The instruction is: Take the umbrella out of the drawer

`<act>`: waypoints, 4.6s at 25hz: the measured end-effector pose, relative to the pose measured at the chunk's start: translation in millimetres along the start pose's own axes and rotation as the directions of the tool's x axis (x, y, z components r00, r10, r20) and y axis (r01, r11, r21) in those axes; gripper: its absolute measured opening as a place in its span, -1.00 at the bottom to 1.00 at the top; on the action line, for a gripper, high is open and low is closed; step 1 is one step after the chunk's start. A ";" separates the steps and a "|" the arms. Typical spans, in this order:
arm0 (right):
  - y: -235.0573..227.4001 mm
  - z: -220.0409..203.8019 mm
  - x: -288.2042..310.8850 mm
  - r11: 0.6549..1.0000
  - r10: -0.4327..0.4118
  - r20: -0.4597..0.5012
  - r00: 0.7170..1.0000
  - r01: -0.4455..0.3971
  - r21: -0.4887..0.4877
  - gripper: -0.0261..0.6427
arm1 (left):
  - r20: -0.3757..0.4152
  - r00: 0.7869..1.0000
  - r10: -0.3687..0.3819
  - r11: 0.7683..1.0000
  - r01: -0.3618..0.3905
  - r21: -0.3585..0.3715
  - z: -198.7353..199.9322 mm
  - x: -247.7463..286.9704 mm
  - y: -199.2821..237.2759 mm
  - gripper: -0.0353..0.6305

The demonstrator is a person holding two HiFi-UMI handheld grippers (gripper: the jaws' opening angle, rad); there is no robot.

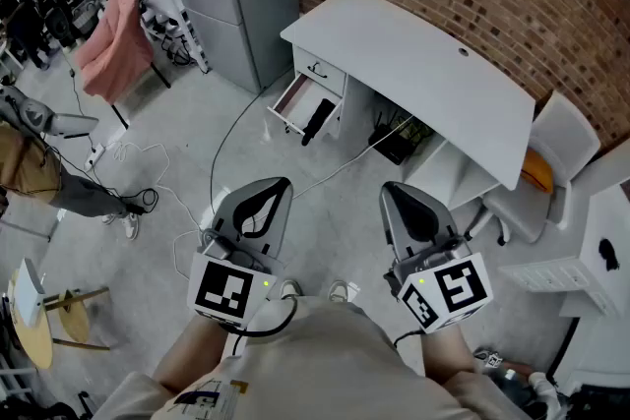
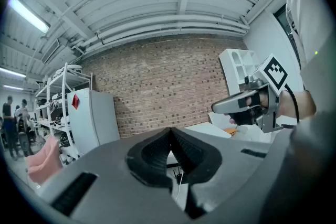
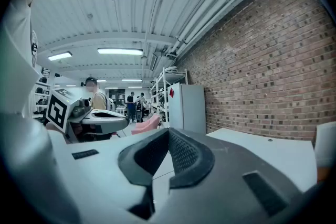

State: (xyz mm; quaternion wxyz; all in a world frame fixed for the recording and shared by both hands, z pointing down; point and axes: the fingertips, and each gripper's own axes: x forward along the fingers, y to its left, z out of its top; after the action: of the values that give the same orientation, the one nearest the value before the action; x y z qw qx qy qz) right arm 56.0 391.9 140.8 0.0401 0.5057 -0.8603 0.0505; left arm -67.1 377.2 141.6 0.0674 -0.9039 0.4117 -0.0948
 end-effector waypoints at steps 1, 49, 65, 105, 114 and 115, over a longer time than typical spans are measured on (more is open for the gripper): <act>-2.6 -1.1 -1.2 1.000 -0.007 0.001 1.000 0.007 0.002 -0.90 | 0.008 1.000 -0.002 1.000 0.002 -0.013 -0.4 2.1 -1.7 -0.87; -105.9 -39.6 17.8 0.999 0.039 -0.019 0.999 -0.039 0.014 -0.90 | -0.053 0.997 0.059 0.998 -0.061 -0.024 -29.2 90.9 -32.8 -0.87; -119.8 -46.6 140.0 0.999 0.032 -0.065 0.997 -0.029 0.042 -0.90 | -0.040 0.998 0.045 0.997 -0.047 -0.058 -51.4 154.1 74.7 -0.87; -229.6 -17.0 419.9 0.996 -0.041 -0.142 0.989 0.051 0.067 -0.90 | -0.102 0.990 -0.095 0.993 0.087 -0.081 -87.4 367.7 288.9 -0.87; -254.0 -25.4 433.7 0.996 0.003 -0.154 0.988 0.010 0.083 -0.90 | -0.136 0.990 -0.043 0.996 0.031 -0.084 -97.7 393.9 290.6 -0.87; -256.0 -27.0 435.8 0.996 0.006 -0.156 0.988 0.007 0.085 -0.90 | -0.144 0.989 -0.043 0.996 0.031 -0.083 -100.6 396.5 291.0 -0.87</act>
State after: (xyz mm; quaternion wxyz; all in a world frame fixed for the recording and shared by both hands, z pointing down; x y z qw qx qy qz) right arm 68.7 -105.7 231.8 0.0855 0.5016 -0.8515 0.1267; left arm -47.8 -117.1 227.2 -0.0012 -0.9040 0.4022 -0.1450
